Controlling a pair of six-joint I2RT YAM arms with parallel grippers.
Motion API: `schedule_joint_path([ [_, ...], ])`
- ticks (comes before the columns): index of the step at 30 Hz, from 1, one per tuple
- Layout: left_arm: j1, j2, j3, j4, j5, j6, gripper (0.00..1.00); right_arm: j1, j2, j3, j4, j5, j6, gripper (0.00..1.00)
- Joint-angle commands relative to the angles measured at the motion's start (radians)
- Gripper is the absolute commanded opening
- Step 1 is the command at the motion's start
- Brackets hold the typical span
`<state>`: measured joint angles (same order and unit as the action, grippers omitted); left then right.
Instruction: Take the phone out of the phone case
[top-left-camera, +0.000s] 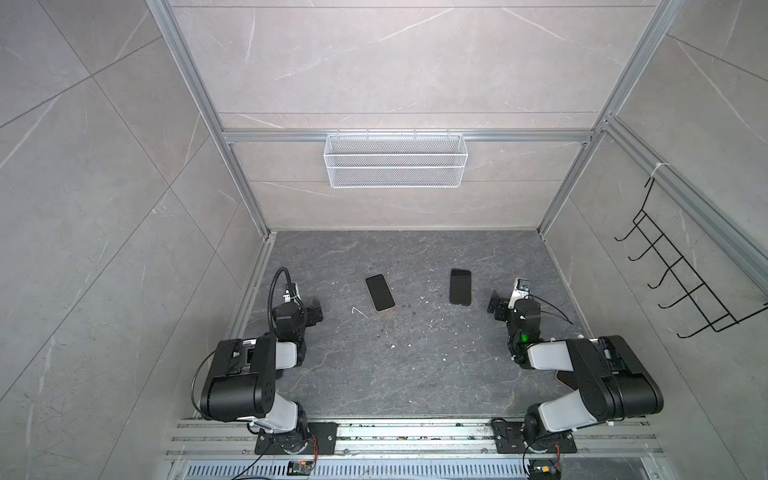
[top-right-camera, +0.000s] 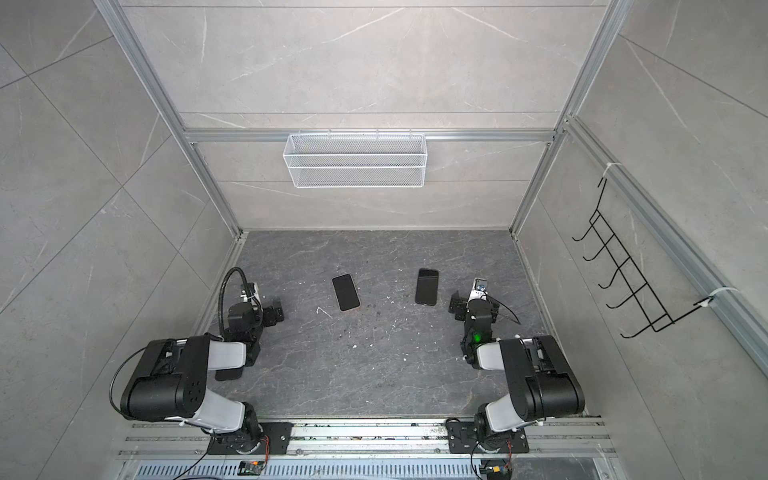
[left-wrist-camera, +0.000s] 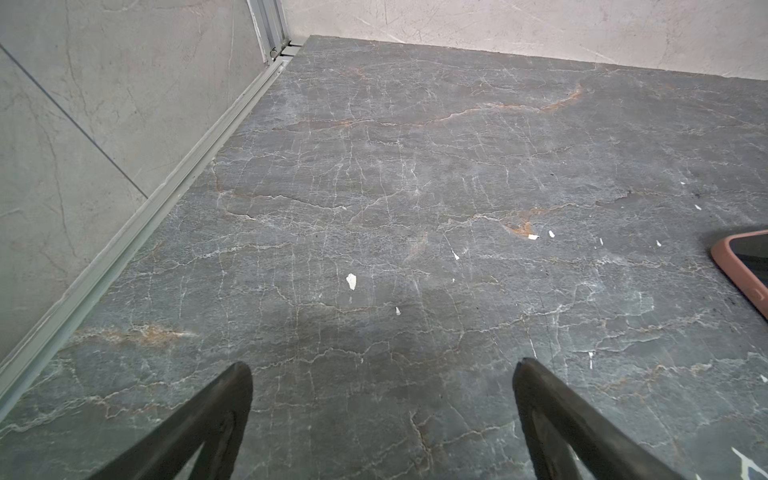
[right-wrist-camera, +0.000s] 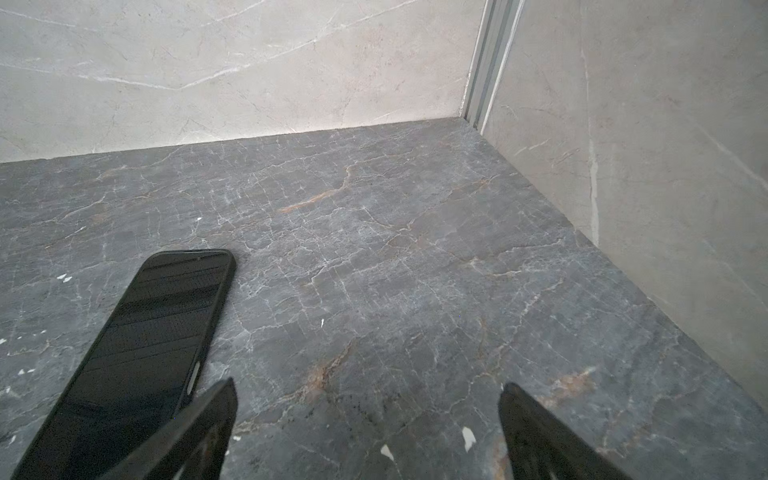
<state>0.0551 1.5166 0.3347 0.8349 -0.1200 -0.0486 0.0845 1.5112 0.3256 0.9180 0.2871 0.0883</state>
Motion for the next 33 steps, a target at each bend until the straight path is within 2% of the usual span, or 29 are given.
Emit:
schedule_joint_path([
  [1,0.003,-0.016,0.021,0.017,0.013,0.013,1.0,-0.001,0.0,0.006,0.019,-0.003,-0.006,1.0],
  [24,0.003,-0.025,0.024,0.023,0.023,0.02,1.0,0.006,-0.011,0.0,0.041,0.006,-0.017,1.0],
  [26,-0.01,-0.073,0.037,-0.05,0.036,0.039,1.0,0.025,-0.055,0.015,-0.039,0.015,-0.031,1.0],
  [27,-0.024,-0.107,0.041,-0.083,0.007,0.041,1.0,0.057,-0.08,0.027,-0.058,0.109,-0.039,1.0],
  [28,-0.034,-0.151,0.055,-0.148,-0.021,0.04,1.0,0.079,-0.134,0.066,-0.2,0.164,-0.04,1.0],
  [30,-0.062,-0.242,0.091,-0.297,-0.083,0.014,1.0,0.087,-0.236,0.168,-0.481,0.181,0.008,0.98],
  [33,-0.088,-0.381,0.169,-0.545,-0.121,-0.116,1.0,0.1,-0.346,0.302,-0.798,0.137,0.105,0.99],
])
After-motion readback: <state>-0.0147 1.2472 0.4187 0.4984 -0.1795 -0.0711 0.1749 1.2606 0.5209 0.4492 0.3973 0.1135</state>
